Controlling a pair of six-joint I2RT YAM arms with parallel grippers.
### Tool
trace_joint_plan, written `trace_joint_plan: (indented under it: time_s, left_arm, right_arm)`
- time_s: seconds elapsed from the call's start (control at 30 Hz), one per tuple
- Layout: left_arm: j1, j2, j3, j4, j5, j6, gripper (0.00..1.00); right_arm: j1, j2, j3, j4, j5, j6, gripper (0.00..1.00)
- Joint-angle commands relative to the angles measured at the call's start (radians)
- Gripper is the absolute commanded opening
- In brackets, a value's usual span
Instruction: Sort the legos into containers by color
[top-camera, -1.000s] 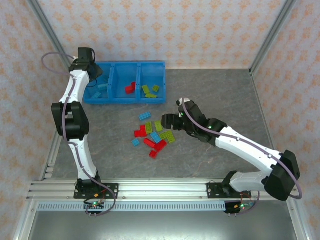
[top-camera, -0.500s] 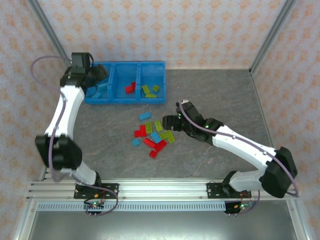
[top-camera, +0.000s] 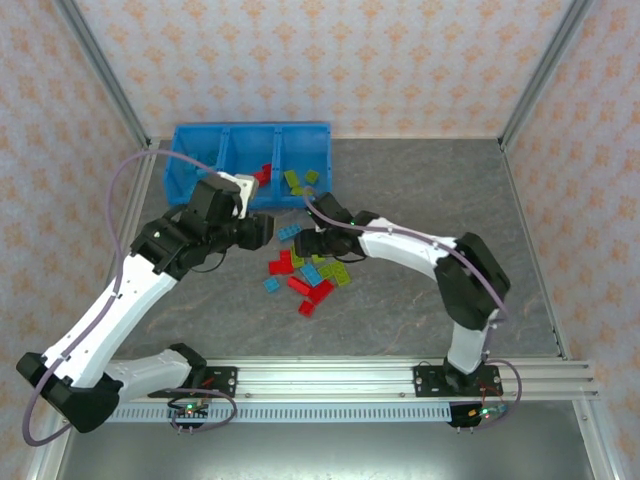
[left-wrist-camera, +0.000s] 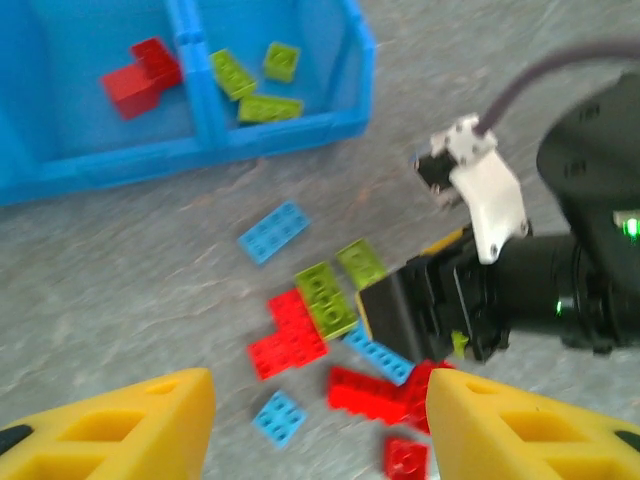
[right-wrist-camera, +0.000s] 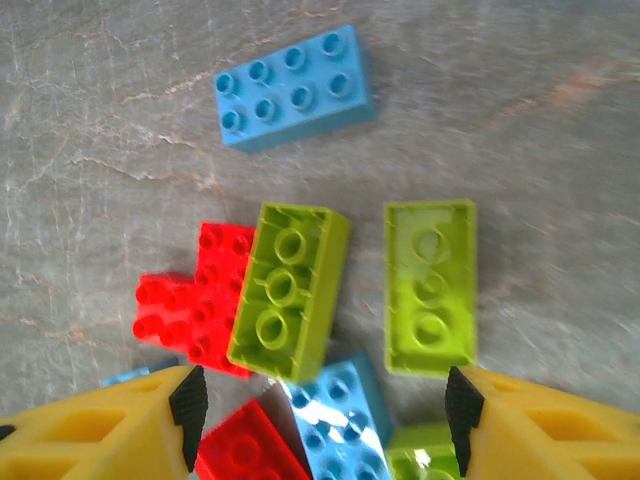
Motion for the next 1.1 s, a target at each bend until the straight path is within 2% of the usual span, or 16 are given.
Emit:
trace_joint_plan:
  time_s: [0.0,0.1,0.2,0.33,0.57,0.63,0.8,0.97,1.07]
  left_arm:
    - [0.000,-0.062,-0.051,-0.071,-0.157,0.090,0.59]
    - [0.002,-0.072,-0.094,-0.044,-0.243,0.098,0.59]
    - [0.006,-0.050,-0.082,-0.080,-0.267,0.098,0.59]
    - [0.006,-0.062,-0.112,-0.078,-0.272,0.099,0.59]
    - [0.007,-0.071,-0.133,-0.078,-0.291,0.102,0.59]
    - [0.007,-0.072,-0.135,-0.079,-0.301,0.103,0.58]
    - [0.008,-0.071,-0.141,-0.083,-0.316,0.101,0.59]
    - [0.009,-0.077,-0.143,-0.080,-0.332,0.090,0.58]
    - [0.014,-0.095,-0.148,-0.068,-0.329,0.091,0.58]
  right_arm:
    - [0.007,0.082,0.089,-0.062,-0.053,0.023,0.66]
    - [0.007,0.154,0.154,-0.093,-0.037,0.044,0.63]
    - [0.007,0.207,0.186,-0.113,-0.038,0.064,0.60]
    - [0.017,0.249,0.198,-0.106,-0.106,0.084,0.54]
    - [0.035,0.301,0.212,-0.121,-0.082,0.097,0.50]
    - [0.036,0.301,0.201,-0.104,-0.082,0.106,0.44]
    - [0.036,0.234,0.162,-0.057,-0.055,0.103,0.26]
    - [0.036,0.041,0.050,0.072,0.028,0.064,0.20]
    - [0.030,-0.093,-0.022,0.193,0.161,0.006,0.16]
